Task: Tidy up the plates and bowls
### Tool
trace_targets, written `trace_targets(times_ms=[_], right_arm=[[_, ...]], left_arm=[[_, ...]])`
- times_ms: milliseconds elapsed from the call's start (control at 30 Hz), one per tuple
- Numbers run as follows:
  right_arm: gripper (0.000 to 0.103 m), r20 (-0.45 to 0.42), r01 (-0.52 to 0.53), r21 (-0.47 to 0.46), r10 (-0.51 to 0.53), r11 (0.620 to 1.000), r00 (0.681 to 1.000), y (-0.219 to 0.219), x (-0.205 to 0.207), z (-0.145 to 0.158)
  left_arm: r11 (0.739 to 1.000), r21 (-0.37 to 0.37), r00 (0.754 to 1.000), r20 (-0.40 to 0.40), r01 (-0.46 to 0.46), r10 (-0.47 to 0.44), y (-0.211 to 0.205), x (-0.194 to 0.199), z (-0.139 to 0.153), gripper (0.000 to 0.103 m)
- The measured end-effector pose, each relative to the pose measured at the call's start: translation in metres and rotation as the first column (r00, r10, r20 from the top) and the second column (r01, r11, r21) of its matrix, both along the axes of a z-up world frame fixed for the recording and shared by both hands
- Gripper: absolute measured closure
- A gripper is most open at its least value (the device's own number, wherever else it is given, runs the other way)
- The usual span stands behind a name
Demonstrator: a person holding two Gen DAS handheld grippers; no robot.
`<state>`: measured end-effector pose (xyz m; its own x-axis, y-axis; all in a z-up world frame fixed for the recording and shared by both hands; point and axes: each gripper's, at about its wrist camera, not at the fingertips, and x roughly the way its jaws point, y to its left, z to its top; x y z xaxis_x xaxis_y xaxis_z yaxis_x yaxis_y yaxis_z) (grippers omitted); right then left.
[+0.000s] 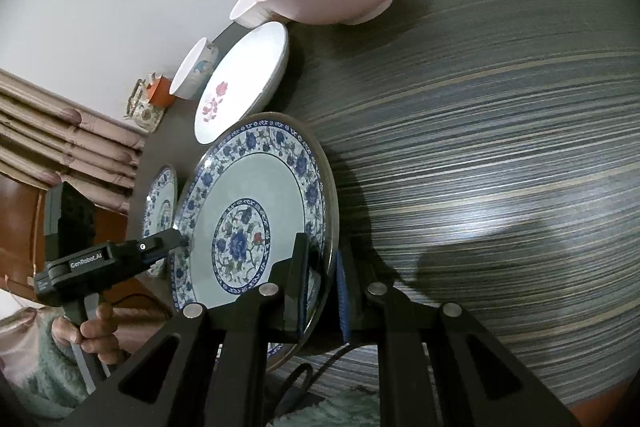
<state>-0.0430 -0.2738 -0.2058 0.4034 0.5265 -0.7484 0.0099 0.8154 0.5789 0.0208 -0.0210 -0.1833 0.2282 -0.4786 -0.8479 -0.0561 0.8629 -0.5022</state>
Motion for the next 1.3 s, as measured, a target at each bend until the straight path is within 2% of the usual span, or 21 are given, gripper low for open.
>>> trace_targets(times_ms=[300, 700, 933, 1300], right_arm=[[0.089, 0.021, -0.024, 0.008, 0.024, 1.000, 0.999, 0.023, 0.002, 0.012], [0.089, 0.054, -0.106, 0.000, 0.106, 0.994, 0.993, 0.073, 0.021, 0.030], [0.089, 0.067, -0.181, -0.014, 0.182, 0.983, 0.981, 0.122, 0.040, 0.038], [0.089, 0.037, -0.298, -0.034, 0.299, 0.954, 0.953, 0.212, 0.066, 0.026]], left_arm=[[0.999, 0.007, 0.998, 0.036, -0.048, 0.048, 0.030, -0.006, 0.018, 0.079], [0.986, 0.009, 0.983, 0.075, -0.166, 0.165, 0.089, -0.013, 0.038, 0.079], [0.962, 0.023, 0.959, 0.086, -0.273, 0.270, 0.139, -0.018, 0.045, 0.079], [0.908, 0.057, 0.909, 0.063, -0.415, 0.411, 0.208, -0.030, 0.033, 0.079]])
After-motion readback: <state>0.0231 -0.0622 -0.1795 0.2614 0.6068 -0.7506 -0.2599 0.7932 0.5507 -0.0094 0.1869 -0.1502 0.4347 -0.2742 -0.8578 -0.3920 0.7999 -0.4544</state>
